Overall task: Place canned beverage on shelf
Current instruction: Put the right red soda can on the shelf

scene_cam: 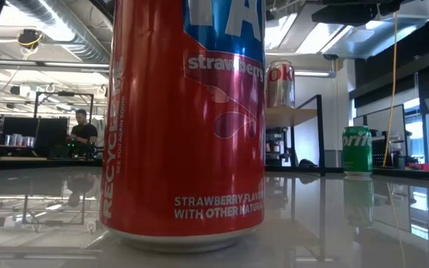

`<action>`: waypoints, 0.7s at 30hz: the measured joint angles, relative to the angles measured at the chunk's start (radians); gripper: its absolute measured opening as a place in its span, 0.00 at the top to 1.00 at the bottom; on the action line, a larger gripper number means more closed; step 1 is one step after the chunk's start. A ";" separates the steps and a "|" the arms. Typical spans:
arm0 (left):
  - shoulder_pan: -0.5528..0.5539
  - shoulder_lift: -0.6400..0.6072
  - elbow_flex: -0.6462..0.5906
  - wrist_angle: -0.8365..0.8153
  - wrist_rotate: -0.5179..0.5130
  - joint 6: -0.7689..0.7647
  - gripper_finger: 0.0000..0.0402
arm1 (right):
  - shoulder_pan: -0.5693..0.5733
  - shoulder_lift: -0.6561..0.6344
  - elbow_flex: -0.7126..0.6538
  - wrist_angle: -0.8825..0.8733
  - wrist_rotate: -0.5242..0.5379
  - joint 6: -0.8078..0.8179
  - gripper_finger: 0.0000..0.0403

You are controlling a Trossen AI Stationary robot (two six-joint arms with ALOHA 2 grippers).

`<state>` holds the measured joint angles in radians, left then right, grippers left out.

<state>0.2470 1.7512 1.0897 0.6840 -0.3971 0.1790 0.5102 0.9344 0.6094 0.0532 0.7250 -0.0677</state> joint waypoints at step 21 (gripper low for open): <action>-0.294 -0.330 0.000 -0.666 -0.012 -0.022 0.14 | 0.000 0.000 0.000 -0.004 0.000 0.010 0.05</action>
<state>-0.0474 1.4216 1.0897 0.0183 -0.4091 0.1566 0.5102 0.9344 0.6094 0.0495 0.7250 -0.0573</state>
